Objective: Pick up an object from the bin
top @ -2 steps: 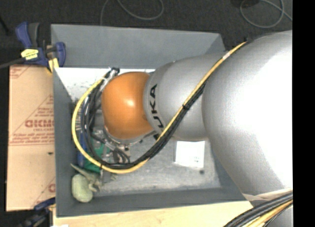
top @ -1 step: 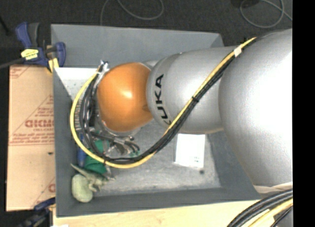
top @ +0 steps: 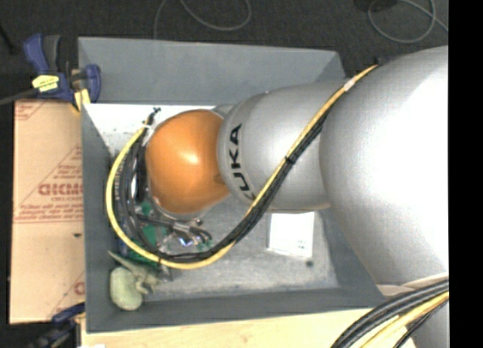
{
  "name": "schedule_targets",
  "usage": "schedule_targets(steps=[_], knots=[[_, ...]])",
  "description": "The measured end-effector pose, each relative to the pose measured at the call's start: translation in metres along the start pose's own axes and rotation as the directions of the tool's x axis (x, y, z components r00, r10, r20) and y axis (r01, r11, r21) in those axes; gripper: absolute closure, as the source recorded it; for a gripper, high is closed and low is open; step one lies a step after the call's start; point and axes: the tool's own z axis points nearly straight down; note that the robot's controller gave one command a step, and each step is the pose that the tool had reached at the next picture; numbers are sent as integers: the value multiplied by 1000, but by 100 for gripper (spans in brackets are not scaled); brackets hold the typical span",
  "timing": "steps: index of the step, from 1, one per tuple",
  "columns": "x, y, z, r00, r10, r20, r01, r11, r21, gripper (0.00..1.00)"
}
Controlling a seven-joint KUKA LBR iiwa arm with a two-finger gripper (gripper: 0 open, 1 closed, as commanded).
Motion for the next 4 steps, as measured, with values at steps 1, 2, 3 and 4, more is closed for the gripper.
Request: schedule_targets(steps=[1,2,3,4], knots=[[7,-8,46,958,285,7,-285,958,1,100],[7,-8,46,958,286,7,-286,958,0,100],[7,-9,45,958,286,7,-286,958,0,100],[8,-9,39,958,287,0,-287,958,1,100]])
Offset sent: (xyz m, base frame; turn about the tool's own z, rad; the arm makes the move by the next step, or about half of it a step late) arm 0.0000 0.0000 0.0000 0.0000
